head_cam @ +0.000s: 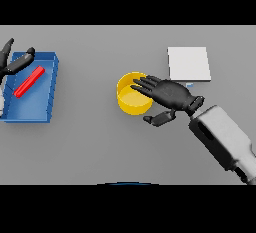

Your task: Pick up the red beaker and tilt it to pour out 1 green nut into yellow bowl. Pick up the yellow bowl and place it on the metallic measuring scale.

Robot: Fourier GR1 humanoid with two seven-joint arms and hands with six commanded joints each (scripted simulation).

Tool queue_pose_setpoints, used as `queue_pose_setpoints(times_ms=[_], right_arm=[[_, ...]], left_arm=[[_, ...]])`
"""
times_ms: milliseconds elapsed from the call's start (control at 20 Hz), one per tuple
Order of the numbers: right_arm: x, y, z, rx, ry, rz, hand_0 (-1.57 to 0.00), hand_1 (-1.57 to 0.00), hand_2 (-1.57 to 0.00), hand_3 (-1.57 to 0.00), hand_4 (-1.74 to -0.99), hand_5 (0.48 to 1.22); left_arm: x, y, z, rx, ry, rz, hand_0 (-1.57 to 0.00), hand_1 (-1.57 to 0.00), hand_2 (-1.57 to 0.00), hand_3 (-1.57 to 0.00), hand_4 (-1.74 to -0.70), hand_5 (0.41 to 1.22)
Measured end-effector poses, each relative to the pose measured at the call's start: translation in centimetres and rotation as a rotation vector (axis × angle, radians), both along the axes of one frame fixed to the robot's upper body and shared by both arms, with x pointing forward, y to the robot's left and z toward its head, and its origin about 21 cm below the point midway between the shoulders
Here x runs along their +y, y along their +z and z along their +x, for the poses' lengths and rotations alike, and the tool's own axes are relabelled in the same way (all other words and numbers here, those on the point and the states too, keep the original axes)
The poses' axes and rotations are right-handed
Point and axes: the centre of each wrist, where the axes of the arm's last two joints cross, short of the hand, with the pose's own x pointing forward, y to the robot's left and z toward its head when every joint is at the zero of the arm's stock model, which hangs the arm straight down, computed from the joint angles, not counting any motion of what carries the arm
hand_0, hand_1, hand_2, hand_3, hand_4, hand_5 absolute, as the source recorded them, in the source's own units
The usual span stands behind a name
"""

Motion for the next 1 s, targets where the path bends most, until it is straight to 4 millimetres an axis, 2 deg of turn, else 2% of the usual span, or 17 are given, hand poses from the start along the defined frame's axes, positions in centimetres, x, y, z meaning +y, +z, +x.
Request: queue_pose_setpoints(times_ms=[300,600,650,750,850,900,950,1000], right_arm=[[2.9,-0.6,1.5,0.053,0.087,-0.146,0.00,0.00,0.00,0.00,-1.162,0.667],[4.6,-1.4,3.0,0.101,0.095,-0.261,0.00,0.00,0.00,0.00,-1.184,0.676],[4.4,-1.7,3.0,0.108,0.102,-0.269,0.00,0.00,0.00,-0.01,-1.186,0.684],[4.1,-1.8,3.3,0.116,0.102,-0.287,0.00,0.00,0.00,-0.02,-1.195,0.708],[4.4,-1.9,3.4,0.124,0.090,-0.290,0.00,-0.01,-0.04,-0.08,-1.234,0.770],[4.5,-1.9,3.5,0.120,0.086,-0.296,-0.05,-0.06,-0.09,-0.13,-1.261,0.809],[4.7,-1.9,3.5,0.114,0.090,-0.295,-0.19,-0.18,-0.19,-0.21,-1.309,0.891],[5.0,-1.9,3.3,0.111,0.099,-0.286,-0.45,-0.41,-0.35,-0.32,-1.363,0.957]], left_arm=[[0.5,0.2,0.0,0.002,0.010,0.001,0.00,0.00,0.00,0.00,-0.81,0.700],[0.7,0.1,-0.1,0.005,0.001,0.011,0.00,0.00,0.00,0.00,-0.80,0.703],[0.6,-0.1,-0.1,0.004,-0.003,0.009,0.00,0.00,0.00,0.00,-0.80,0.704],[0.9,0.2,-0.1,0.001,-0.008,0.023,0.00,0.00,0.00,0.00,-0.79,0.711],[0.9,0.4,0.1,0.007,0.009,0.028,0.00,0.00,0.00,0.00,-0.79,0.714],[1.0,0.5,0.1,0.006,0.005,0.029,0.00,0.00,0.00,0.00,-0.79,0.712],[1.0,0.3,-0.2,0.003,-0.005,0.022,0.00,0.00,0.00,0.00,-0.79,0.711],[0.9,0.5,0.0,0.004,-0.003,0.023,0.00,0.00,0.00,0.00,-0.79,0.710]])
